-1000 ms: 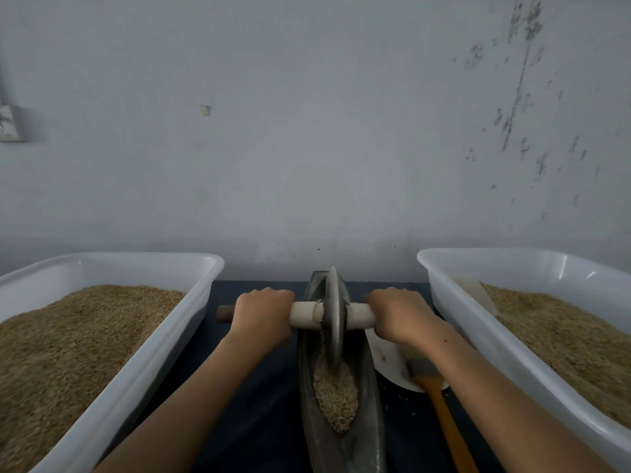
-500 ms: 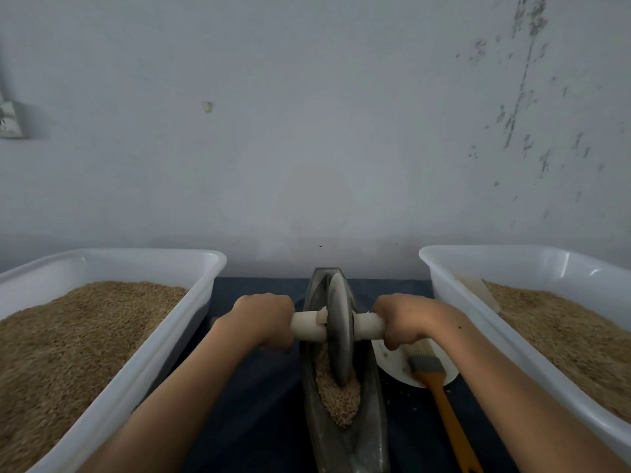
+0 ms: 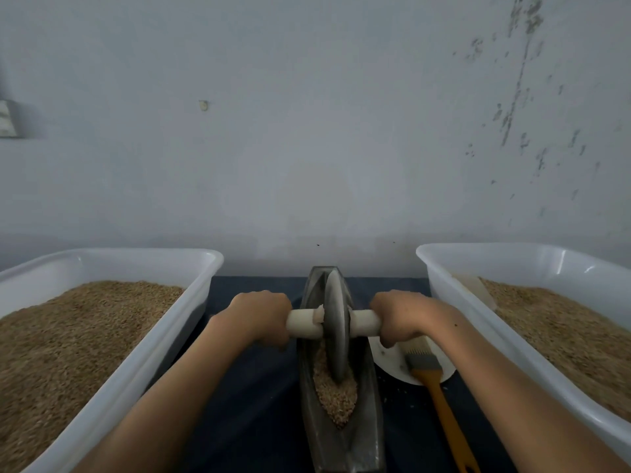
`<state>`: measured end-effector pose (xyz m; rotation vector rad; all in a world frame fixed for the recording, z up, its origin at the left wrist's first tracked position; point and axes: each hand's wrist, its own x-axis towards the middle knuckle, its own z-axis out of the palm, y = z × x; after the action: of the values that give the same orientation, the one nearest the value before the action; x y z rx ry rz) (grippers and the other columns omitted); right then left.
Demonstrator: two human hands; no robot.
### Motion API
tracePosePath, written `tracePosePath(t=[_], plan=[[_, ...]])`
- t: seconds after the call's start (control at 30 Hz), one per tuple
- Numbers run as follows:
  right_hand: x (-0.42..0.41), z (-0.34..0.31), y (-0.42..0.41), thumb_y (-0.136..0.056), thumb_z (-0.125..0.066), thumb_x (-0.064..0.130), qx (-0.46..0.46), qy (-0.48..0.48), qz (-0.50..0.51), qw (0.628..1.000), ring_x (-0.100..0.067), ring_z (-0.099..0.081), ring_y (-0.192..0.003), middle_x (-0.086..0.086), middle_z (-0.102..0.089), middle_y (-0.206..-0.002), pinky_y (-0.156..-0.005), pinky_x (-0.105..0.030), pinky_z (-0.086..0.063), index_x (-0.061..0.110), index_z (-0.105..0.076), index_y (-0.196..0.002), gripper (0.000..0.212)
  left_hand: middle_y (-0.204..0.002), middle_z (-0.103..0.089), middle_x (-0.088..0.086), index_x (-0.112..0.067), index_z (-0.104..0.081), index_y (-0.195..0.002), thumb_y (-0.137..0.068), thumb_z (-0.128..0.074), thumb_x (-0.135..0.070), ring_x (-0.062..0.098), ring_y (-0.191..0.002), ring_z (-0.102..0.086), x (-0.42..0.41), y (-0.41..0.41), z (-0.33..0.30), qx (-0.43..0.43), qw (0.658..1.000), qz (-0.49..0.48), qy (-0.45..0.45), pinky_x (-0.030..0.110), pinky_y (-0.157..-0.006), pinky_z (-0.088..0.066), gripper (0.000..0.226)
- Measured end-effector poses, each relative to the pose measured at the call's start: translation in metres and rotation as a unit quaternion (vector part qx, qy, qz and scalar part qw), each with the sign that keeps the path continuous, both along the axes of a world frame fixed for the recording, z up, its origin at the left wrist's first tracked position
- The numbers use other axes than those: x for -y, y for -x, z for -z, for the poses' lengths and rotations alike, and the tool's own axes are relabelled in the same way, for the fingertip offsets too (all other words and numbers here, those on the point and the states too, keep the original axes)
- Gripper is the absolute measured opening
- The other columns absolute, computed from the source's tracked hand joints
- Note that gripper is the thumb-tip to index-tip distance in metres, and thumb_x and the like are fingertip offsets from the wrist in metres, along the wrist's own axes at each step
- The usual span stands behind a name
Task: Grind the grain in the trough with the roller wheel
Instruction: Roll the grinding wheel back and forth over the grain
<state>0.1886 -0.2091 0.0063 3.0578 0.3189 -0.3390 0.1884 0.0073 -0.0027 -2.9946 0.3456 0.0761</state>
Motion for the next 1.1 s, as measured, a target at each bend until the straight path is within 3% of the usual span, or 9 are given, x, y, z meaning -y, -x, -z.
tracePosePath(t=[0.07, 0.13, 0.2, 0.33, 0.47, 0.63, 0.8, 0.9, 1.1], plan=[[0.0, -0.001, 0.001, -0.081, -0.07, 0.015, -0.039, -0.017, 0.006, 0.999, -0.019, -0.064, -0.087, -0.006, -0.064, -0.104, -0.066, -0.024, -0.05, 0.013, -0.057, -0.126, 0.047, -0.097, -0.068, 0.001, -0.018, -0.058, -0.113, -0.076, -0.07, -0.032, 0.015, -0.081, -0.061, -0.002, 0.002, -0.002, -0.048, 0.999, -0.002, 0.01, 0.029, -0.068, -0.042, 0.041], [0.001, 0.0, 0.0, -0.081, -0.07, 0.016, -0.03, -0.02, 0.004, 0.999, -0.017, -0.064, -0.084, -0.004, -0.064, -0.101, -0.061, -0.022, -0.049, 0.013, -0.059, -0.124, 0.044, -0.094, -0.067, 0.0, -0.018, -0.058, -0.112, -0.077, -0.069, -0.032, 0.015, -0.079, -0.061, -0.001, 0.003, -0.002, -0.038, 0.999, -0.003, 0.009, 0.028, -0.067, -0.042, 0.039], [0.001, 0.003, -0.002, -0.081, -0.069, 0.018, -0.003, -0.017, 0.002, 1.0, -0.015, -0.06, -0.078, -0.001, -0.063, -0.095, -0.056, -0.022, -0.042, 0.014, -0.06, -0.119, 0.039, -0.096, -0.063, -0.002, -0.019, -0.056, -0.112, -0.079, -0.067, -0.034, 0.016, -0.083, -0.058, 0.001, 0.002, 0.0, 0.023, 1.0, -0.004, -0.004, 0.029, -0.069, -0.04, 0.038], [-0.001, 0.01, -0.008, -0.083, -0.064, 0.019, 0.088, -0.004, 0.001, 0.996, -0.019, -0.062, -0.088, -0.003, -0.064, -0.099, -0.071, -0.03, -0.047, 0.016, -0.059, -0.117, 0.034, -0.105, -0.062, -0.001, -0.023, -0.054, -0.112, -0.085, -0.059, -0.033, 0.02, -0.095, -0.058, 0.004, -0.003, 0.011, 0.156, 0.988, -0.004, 0.003, 0.03, -0.071, -0.036, 0.029], [-0.005, 0.014, -0.009, -0.084, -0.059, 0.015, 0.165, -0.006, 0.007, 0.986, -0.023, -0.061, -0.087, -0.003, -0.064, -0.097, -0.075, -0.037, -0.05, 0.021, -0.059, -0.109, 0.026, -0.103, -0.061, -0.001, -0.023, -0.052, -0.107, -0.087, -0.055, -0.031, 0.02, -0.093, -0.058, 0.003, -0.004, 0.014, 0.197, 0.98, 0.001, 0.027, 0.03, -0.069, -0.035, 0.022], [-0.001, 0.004, -0.002, -0.082, -0.066, 0.017, 0.044, 0.016, -0.003, 0.999, -0.015, -0.057, -0.073, 0.001, -0.058, -0.083, -0.055, -0.024, -0.038, 0.013, -0.058, -0.112, 0.031, -0.105, -0.063, 0.0, -0.019, -0.056, -0.114, -0.082, -0.063, -0.032, 0.018, -0.093, -0.059, 0.001, -0.002, 0.004, 0.082, 0.997, 0.012, 0.001, 0.029, -0.072, -0.039, 0.034], [0.0, -0.002, 0.001, -0.081, -0.069, 0.014, -0.053, -0.009, 0.007, 0.999, -0.012, -0.057, -0.064, -0.002, -0.06, -0.084, -0.051, -0.02, -0.043, 0.01, -0.058, -0.114, 0.035, -0.1, -0.066, 0.002, -0.017, -0.058, -0.115, -0.076, -0.071, -0.031, 0.018, -0.085, -0.062, -0.001, 0.001, -0.002, -0.046, 0.999, 0.003, 0.026, 0.029, -0.072, -0.046, 0.044], [-0.001, 0.0, 0.0, -0.082, -0.069, 0.016, -0.026, -0.005, 0.007, 1.0, -0.016, -0.06, -0.074, -0.004, -0.063, -0.093, -0.056, -0.022, -0.045, 0.011, -0.059, -0.118, 0.037, -0.097, -0.062, 0.0, -0.019, -0.057, -0.114, -0.077, -0.069, -0.033, 0.017, -0.083, -0.057, 0.001, 0.001, 0.0, 0.007, 1.0, -0.003, 0.011, 0.03, -0.072, -0.043, 0.042], [-0.004, 0.014, -0.008, -0.086, -0.059, 0.017, 0.177, -0.008, -0.001, 0.984, -0.021, -0.058, -0.083, -0.001, -0.063, -0.097, -0.067, -0.031, -0.038, 0.022, -0.059, -0.108, 0.023, -0.104, -0.062, -0.001, -0.023, -0.053, -0.109, -0.087, -0.056, -0.03, 0.02, -0.094, -0.059, 0.004, -0.005, 0.014, 0.2, 0.98, -0.006, 0.012, 0.029, -0.069, -0.034, 0.023]])
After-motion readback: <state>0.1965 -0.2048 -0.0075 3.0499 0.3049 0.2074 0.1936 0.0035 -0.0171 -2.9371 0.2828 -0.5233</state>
